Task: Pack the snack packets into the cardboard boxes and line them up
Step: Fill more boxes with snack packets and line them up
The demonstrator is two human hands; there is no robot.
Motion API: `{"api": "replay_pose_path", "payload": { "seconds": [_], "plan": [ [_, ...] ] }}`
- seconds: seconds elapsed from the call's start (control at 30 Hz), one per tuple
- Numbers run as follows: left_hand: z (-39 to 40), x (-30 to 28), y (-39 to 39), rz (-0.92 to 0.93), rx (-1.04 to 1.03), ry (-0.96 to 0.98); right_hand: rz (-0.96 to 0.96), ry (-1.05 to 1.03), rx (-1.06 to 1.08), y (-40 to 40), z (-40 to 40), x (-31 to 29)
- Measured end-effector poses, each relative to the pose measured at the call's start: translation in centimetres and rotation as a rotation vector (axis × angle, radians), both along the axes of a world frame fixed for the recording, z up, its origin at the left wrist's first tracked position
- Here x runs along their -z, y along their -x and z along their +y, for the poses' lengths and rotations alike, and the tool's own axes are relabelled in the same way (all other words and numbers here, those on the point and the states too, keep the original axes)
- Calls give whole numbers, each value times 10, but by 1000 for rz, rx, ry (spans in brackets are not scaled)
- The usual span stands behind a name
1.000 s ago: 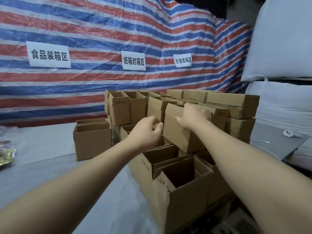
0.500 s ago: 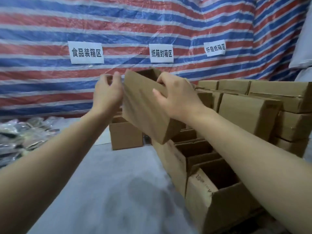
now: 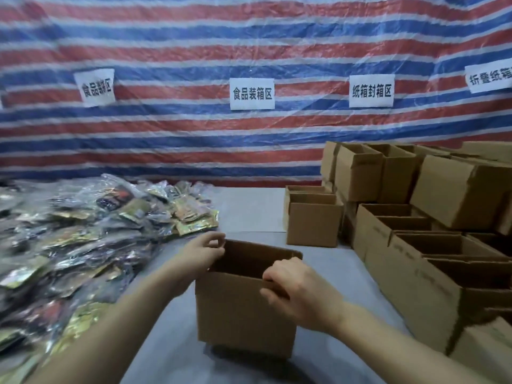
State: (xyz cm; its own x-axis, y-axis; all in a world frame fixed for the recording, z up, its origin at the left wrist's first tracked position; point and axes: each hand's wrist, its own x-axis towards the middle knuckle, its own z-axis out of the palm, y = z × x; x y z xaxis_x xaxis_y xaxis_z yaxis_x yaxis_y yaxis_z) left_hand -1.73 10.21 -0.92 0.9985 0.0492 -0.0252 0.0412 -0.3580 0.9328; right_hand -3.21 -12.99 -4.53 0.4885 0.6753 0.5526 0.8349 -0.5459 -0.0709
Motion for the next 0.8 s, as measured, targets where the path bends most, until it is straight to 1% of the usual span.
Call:
{"api": "replay_pose_path", "payload": {
  "seconds": [0.1,0.17,0.23,0.27,0.33,0.4,0.43,0.5,0.57,0.67,0.73,0.8],
  "plan": [
    [4,18,1,16,-14,-98,159,57,-5,-1,5,9],
    [3,25,2,-15,-22,-153,274,43,39,0,11,6],
    [-1,30,1,-48,-40,-199,377,-16,113,-1,19,-3],
    [-3,33,0,-62,-49,-213,389,-65,152,-3,25,-8],
    [-7,38,-1,-79,-67,-229,334,-132,262,-9,36,-16],
    [-9,42,-3,-89,-83,-232,292,-54,405,-16,44,-21],
    [-10,43,-4,-93,-91,-229,318,12,472,-20,45,-22],
    [-9,46,-4,-99,-108,-227,477,84,563,-26,41,-23],
    [-7,48,-4,-109,-115,-233,664,29,562,-31,31,-23],
    [-8,50,-4,-110,-109,-228,824,-124,528,-31,13,-20],
    [-9,50,-4,-109,-108,-219,873,-161,519,-31,7,-18],
    [-10,48,-4,-99,-95,-205,863,-155,517,-32,8,-15]
  ]
}}
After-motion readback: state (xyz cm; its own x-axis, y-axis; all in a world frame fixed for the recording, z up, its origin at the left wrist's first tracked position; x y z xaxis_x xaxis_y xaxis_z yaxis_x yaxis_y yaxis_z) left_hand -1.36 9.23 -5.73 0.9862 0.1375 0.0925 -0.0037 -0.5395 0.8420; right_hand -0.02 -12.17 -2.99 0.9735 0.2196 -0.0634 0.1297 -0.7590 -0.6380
